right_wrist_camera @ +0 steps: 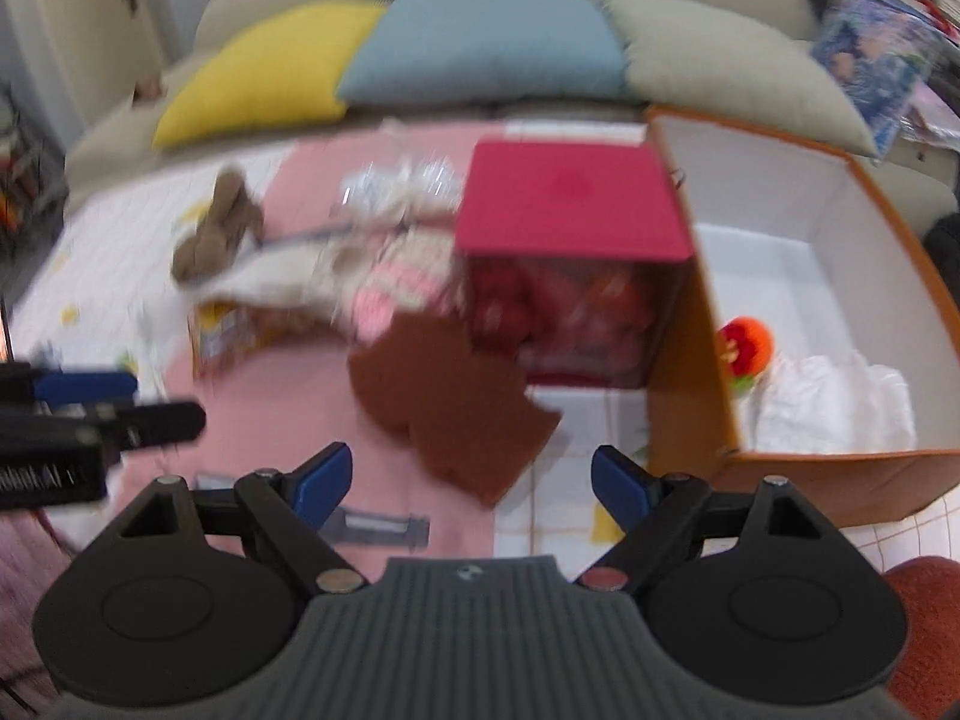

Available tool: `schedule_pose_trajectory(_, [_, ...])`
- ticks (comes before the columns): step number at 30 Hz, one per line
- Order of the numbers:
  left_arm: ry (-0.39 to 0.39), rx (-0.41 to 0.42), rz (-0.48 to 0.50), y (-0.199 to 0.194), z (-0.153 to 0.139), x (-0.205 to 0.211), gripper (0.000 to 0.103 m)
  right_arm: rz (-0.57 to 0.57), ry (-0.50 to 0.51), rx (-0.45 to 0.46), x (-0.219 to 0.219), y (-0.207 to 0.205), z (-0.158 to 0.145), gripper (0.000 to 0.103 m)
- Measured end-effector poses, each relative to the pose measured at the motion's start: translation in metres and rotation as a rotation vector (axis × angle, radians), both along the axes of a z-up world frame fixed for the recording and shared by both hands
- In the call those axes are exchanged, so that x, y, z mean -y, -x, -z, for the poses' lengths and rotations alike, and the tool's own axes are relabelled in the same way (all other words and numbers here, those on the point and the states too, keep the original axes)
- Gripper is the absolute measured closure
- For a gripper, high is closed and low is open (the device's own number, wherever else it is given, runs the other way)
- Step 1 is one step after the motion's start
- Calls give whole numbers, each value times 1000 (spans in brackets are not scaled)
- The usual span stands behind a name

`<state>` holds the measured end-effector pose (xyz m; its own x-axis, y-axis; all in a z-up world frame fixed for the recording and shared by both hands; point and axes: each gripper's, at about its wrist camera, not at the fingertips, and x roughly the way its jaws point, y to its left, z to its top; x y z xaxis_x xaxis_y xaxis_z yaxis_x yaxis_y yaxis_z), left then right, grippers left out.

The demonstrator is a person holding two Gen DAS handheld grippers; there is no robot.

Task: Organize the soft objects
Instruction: 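Grasp the brown bear sponge with the right tool while the left tool grasps the Deeyeo packet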

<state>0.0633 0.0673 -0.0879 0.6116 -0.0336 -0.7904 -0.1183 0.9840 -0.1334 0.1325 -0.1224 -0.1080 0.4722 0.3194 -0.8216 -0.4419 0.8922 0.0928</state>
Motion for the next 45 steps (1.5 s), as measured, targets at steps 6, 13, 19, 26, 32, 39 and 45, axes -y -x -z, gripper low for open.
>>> schedule_pose_trajectory(6, [29,-14,-32,5,12,-15,25,-64,23,-46,-18,-4,13,17])
schedule_pose_trajectory(13, [-9,-23,-67,2,20,-35,25,-132,116,58,-45,-24,26,4])
schedule_pose_trajectory(19, [-66,-26,-80,-4,28,-58,24,-204,209,87,-57,-44,45,4])
schedule_pose_trajectory(26, [-194,-71,-87,-13,43,-75,23,-254,199,33,-61,-65,62,4])
schedule_pose_trajectory(32, [-106,-69,-158,-7,50,-102,21,-243,132,-51,-59,-71,70,17])
schedule_pose_trajectory(39, [-113,-23,-87,-26,59,-86,14,-143,74,-122,-59,-67,67,26])
schedule_pose_trajectory(45, [-160,-36,-108,-50,84,-79,18,-100,61,-157,-62,-63,66,27])
